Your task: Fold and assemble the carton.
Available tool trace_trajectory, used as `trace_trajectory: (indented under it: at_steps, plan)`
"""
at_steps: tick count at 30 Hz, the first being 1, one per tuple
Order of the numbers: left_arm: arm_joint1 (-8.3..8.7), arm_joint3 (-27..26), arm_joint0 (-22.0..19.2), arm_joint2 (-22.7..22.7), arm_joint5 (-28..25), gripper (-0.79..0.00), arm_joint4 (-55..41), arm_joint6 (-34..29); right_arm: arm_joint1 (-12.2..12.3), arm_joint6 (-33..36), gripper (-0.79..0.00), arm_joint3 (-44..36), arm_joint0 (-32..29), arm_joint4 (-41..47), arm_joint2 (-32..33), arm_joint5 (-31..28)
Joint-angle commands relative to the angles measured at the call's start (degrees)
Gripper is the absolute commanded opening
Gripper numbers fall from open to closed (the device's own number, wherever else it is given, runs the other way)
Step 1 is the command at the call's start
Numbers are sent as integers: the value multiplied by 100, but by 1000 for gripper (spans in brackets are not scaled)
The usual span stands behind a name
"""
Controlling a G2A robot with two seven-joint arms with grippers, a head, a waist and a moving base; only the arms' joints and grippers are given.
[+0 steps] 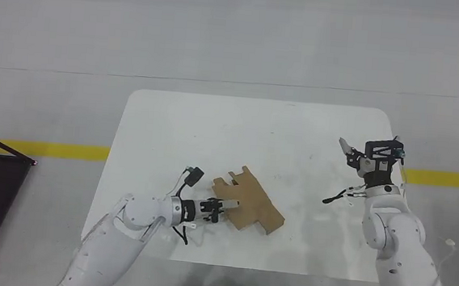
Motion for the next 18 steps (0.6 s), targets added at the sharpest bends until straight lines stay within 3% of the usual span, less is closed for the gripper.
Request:
trace_trajectory:
  at_steps: [1, 2, 3, 18]
  plan:
    - [-10, 133, -105, 72, 10, -529, -61, 14, 0, 0, 0, 0, 0, 0, 0, 0]
    - [-16, 191, -144, 109, 12, -720, -127, -1, 0, 0, 0, 0, 0, 0, 0, 0]
    - [-21, 253, -184, 136, 3, -785, -199, -18, 0, 0, 0, 0, 0, 0, 0, 0]
    - [-52, 918, -646, 371, -303, -785, -921, -201, 0, 0, 0, 0, 0, 0, 0, 0]
